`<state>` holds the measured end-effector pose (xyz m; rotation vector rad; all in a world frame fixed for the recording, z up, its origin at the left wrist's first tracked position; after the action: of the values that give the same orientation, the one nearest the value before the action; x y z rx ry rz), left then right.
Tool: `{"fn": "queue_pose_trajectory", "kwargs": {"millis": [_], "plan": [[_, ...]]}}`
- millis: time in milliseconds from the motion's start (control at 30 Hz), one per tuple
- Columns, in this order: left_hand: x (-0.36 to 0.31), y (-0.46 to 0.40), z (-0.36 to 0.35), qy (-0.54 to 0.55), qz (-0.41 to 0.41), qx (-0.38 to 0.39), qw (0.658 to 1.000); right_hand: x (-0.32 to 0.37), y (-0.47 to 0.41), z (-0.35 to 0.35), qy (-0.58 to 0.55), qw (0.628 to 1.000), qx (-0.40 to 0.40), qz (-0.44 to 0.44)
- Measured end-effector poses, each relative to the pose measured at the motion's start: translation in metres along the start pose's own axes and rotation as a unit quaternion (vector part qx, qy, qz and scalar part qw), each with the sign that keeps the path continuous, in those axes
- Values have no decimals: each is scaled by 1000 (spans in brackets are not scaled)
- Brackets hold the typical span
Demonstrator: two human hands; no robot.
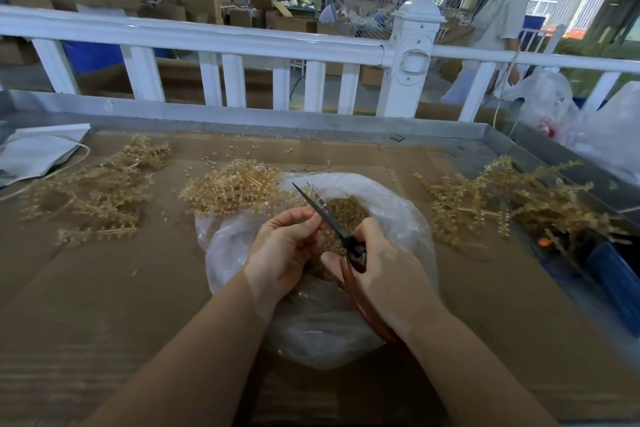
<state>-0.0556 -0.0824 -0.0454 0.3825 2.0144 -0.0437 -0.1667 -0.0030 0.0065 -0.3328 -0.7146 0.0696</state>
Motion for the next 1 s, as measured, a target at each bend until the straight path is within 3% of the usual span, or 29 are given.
{"fn": "queue_pose_trajectory", "kwargs": {"millis": [400,1000], "plan": [[1,-1,-1,1,14,14,1000,6,-1,0,33,999,-14,25],[-3,5,-5,-37,1,14,999,4,-7,0,-6,999,31,-24]]}}
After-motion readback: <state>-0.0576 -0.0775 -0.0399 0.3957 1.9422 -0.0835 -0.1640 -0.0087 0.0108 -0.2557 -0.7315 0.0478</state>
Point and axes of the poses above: each hand's wrist, its own y-axis away from the middle knuckle, its own z-axis out of the back of the hand, x = y × z, the point moved 8 cm from there along -y, towards the middle knuckle, and after that the axes turned 10 degrees about -y, right-handed, at the moved point
